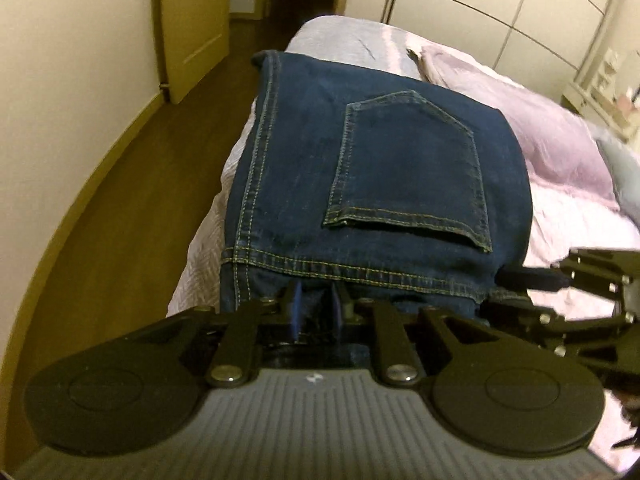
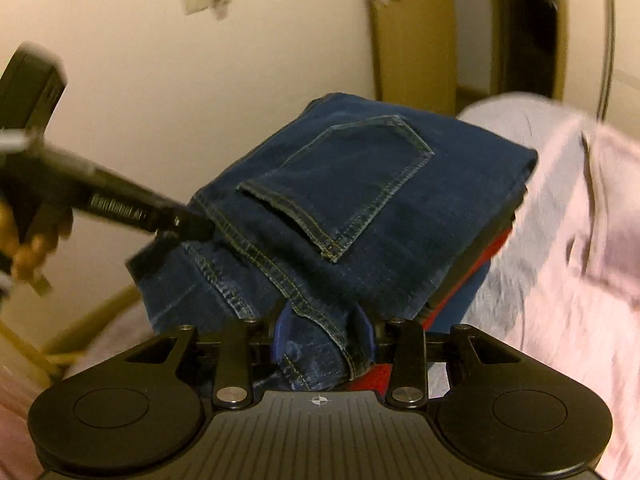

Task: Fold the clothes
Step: 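Lower the jeans onto the red and navy clothes stack with both grippers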

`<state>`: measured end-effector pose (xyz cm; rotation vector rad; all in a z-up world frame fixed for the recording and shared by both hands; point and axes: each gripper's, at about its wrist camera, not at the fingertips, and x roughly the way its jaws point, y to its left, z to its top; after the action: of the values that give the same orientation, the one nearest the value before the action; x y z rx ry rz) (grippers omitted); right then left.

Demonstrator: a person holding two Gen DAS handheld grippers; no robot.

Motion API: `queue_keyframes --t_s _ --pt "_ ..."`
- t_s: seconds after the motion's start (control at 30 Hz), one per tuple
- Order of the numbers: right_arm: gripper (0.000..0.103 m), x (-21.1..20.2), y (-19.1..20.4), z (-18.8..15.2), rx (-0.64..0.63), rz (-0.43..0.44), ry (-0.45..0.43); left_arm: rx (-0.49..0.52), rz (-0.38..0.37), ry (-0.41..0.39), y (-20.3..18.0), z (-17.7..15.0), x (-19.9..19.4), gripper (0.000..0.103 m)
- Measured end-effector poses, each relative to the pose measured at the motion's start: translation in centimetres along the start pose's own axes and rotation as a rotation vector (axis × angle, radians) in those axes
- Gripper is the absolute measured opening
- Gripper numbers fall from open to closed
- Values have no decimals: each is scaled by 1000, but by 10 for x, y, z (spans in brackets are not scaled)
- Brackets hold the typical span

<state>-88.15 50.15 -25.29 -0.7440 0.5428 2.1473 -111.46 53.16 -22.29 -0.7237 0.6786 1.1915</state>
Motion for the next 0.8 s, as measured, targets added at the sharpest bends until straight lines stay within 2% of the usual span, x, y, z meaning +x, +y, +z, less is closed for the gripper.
queue_keyframes --t_s 0.2,0.37,0.47,0.6,0.73,0.8 --pt "39 -8 0 19 37 -38 48 9 -14 -31 -13 9 -16 14" --pt "39 -35 8 21 52 -16 29 34 -60 -21 -22 8 -37 12" --pt "39 -34 15 15 42 -18 67 41 -46 6 -21 -1 -31 12" --pt "39 -29 20 16 14 -14 123 1 -19 30 -25 3 -21 12" --pt "39 -40 17 25 23 9 94 22 -21 15 -31 8 -33 12" --pt "39 -39 17 22 19 14 108 15 -20 21 -29 6 -33 12"
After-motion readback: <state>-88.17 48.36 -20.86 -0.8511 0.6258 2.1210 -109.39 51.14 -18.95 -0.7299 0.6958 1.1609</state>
